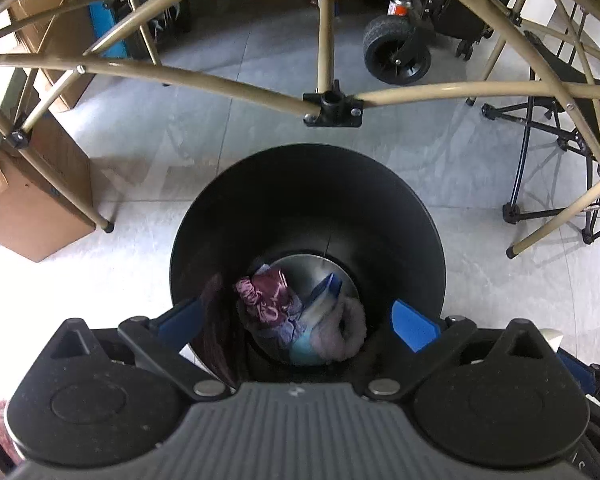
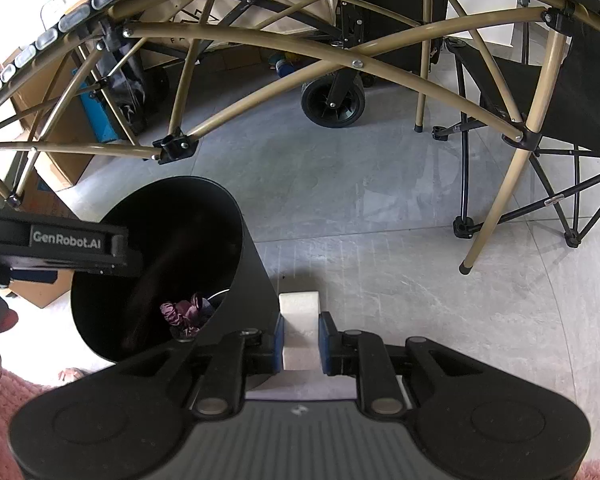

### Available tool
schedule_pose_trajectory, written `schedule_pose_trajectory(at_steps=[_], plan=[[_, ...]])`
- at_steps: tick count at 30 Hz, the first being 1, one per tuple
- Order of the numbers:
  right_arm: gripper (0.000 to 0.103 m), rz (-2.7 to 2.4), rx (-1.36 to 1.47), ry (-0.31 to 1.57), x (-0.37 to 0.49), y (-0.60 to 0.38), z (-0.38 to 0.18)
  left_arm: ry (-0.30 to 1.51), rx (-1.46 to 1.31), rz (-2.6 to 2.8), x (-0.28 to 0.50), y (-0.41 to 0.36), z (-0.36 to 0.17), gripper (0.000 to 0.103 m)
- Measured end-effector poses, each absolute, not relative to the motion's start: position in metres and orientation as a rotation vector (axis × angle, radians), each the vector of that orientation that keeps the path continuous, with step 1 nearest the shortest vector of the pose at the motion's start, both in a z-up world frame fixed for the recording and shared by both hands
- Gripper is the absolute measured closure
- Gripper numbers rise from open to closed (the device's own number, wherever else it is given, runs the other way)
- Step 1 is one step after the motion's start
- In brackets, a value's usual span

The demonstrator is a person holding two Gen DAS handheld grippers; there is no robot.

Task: Collect trash
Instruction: 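Open the left tool to drop the blue box into the bin, then move the right tool over the bin and release the white eraser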

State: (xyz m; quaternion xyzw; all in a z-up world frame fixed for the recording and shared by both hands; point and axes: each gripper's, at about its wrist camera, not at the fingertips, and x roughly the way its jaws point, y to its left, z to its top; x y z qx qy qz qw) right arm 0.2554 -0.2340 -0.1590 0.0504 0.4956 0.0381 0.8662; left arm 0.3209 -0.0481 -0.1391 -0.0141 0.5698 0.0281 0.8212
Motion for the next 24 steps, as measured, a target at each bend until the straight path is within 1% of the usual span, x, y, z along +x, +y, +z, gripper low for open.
schedule_pose_trajectory(at_steps=[24], plan=[[0.086, 0.087, 0.097, 1.026, 0.2547, -0.2313, -0.156, 1.187, -0.035, 0.064, 0.3153, -0.0398, -0.1325, 0.0]])
